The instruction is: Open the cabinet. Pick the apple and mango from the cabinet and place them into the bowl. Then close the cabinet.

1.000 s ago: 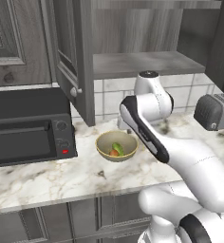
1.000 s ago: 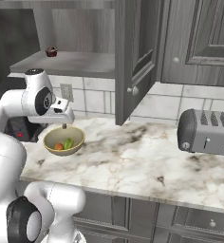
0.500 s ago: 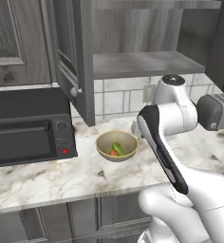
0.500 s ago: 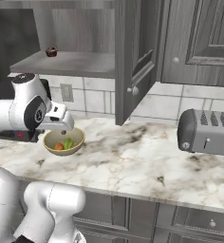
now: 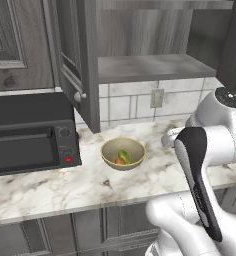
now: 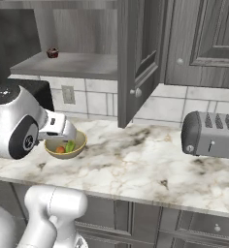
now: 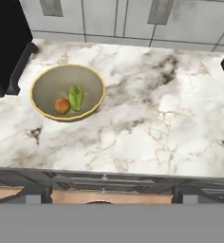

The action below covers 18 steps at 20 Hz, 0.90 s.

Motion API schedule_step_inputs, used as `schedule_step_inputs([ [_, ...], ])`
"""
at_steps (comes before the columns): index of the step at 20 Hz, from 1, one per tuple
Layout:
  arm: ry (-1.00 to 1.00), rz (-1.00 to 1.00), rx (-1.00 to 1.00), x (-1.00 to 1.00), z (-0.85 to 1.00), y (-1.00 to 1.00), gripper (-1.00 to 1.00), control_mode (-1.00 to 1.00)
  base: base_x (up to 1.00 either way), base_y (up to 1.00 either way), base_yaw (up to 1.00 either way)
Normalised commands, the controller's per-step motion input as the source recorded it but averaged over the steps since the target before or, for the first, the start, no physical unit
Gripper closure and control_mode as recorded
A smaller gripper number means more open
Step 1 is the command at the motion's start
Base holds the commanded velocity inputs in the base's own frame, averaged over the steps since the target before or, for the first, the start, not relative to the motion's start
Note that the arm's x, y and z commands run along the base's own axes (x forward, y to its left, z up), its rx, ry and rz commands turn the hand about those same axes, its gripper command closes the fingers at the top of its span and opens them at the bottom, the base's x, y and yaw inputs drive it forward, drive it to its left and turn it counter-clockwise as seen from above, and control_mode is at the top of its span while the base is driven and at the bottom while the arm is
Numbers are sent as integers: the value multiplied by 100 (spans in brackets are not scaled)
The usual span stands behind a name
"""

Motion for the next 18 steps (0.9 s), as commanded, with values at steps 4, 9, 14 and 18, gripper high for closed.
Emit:
schedule_step_inputs([
  [4,-11,0,0,-67,47,-38,-100,-100,0,0,0],
  [9,-3,0,1,-55,51,-33,-100,-100,0,0,0],
  [14,0,-1,4,-57,36,-40,-100,-100,0,0,0],
  [18,0,0,3,-41,12,-41,-100,-100,0,0,0],
])
